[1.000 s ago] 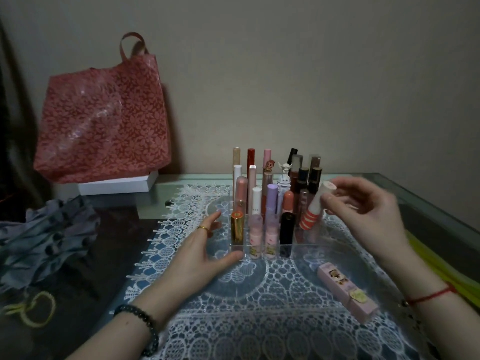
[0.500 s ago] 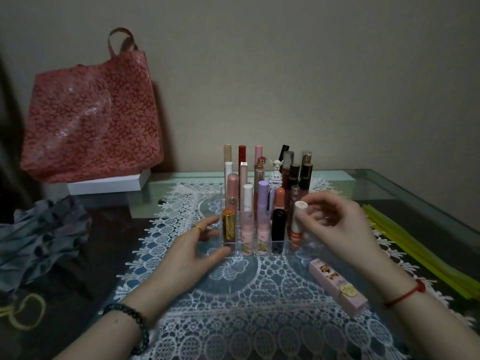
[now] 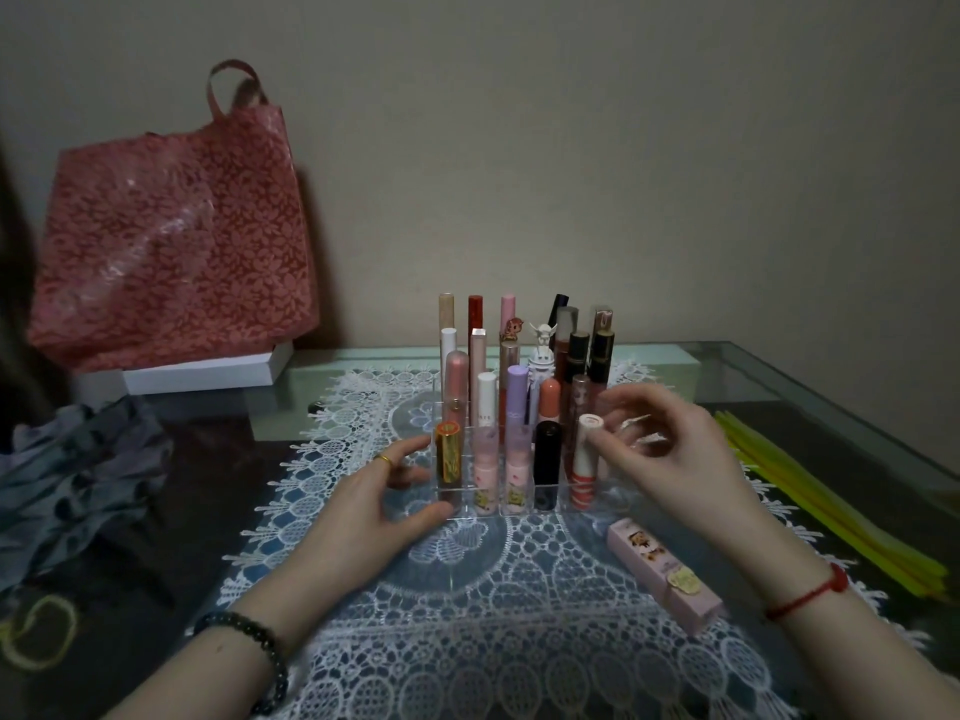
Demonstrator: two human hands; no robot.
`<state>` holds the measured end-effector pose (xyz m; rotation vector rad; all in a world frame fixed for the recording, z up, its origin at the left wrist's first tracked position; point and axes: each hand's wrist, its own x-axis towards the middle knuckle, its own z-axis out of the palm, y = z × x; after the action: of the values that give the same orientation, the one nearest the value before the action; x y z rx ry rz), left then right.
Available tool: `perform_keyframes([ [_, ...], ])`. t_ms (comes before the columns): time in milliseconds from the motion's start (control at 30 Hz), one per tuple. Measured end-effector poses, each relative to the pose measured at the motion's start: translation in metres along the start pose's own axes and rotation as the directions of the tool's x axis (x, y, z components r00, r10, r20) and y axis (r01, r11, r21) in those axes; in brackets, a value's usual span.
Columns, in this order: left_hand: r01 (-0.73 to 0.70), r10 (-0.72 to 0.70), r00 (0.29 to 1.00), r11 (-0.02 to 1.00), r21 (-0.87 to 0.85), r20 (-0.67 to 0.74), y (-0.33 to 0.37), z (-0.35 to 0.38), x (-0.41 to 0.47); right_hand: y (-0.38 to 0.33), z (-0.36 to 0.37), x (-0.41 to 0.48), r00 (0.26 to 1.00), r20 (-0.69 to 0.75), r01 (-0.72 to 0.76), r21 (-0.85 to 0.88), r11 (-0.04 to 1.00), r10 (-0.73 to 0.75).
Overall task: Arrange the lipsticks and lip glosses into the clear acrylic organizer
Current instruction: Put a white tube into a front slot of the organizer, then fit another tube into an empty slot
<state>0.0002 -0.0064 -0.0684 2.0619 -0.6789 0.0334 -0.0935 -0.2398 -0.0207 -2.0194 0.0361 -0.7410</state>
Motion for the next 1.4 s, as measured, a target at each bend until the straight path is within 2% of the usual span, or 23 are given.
perform_keyframes([
  [133, -0.004, 0.004, 1.000, 1.000, -0.008, 0.011, 0.002, 0.000, -0.001, -0.010, -0.018, 0.004, 0.995, -0.069, 0.057, -0.148, 0.987, -0.068],
  [200, -0.011, 0.011, 1.000, 1.000, 0.002, 0.011, 0.003, 0.000, -0.001, -0.014, -0.029, 0.003, 0.995, -0.055, 0.067, -0.221, 0.973, -0.081],
  [367, -0.021, 0.021, 1.000, 1.000, 0.021, 0.012, 0.004, -0.002, 0.000, -0.013, -0.046, -0.011, 0.983, 0.158, -0.015, -0.454, 0.891, 0.097],
  [500, -0.029, 0.029, 0.999, 0.999, 0.024, 0.016, 0.003, -0.001, 0.000, -0.008, -0.042, -0.024, 0.937, 0.273, -0.047, -0.520, 0.853, 0.218],
  [700, -0.027, 0.027, 1.000, 0.999, 0.016, 0.009, -0.002, -0.001, 0.002, -0.005, -0.031, -0.036, 0.904, 0.338, -0.028, -0.561, 0.827, 0.260],
  [867, -0.032, 0.032, 0.999, 0.999, 0.014, 0.012, -0.003, -0.001, 0.002, -0.004, -0.028, -0.044, 0.874, 0.328, -0.124, -0.564, 0.816, 0.359],
  [1000, -0.038, 0.038, 0.999, 0.999, 0.015, 0.015, -0.002, -0.001, 0.002, 0.002, -0.022, -0.045, 0.891, 0.292, -0.139, -0.554, 0.821, 0.347],
  [1167, -0.036, 0.036, 0.999, 0.999, 0.007, 0.022, -0.002, -0.001, 0.002, 0.002, -0.017, -0.040, 0.901, 0.260, -0.121, -0.616, 0.778, 0.346],
  [1267, -0.036, 0.036, 0.999, 0.999, 0.010, 0.018, -0.002, -0.001, 0.002, -0.002, -0.023, -0.035, 0.925, 0.240, -0.112, -0.573, 0.812, 0.296],
  [1400, -0.038, 0.038, 0.999, 0.999, 0.015, 0.022, -0.001, -0.001, 0.002, -0.011, -0.039, -0.020, 0.957, 0.187, -0.135, -0.397, 0.908, 0.223],
])
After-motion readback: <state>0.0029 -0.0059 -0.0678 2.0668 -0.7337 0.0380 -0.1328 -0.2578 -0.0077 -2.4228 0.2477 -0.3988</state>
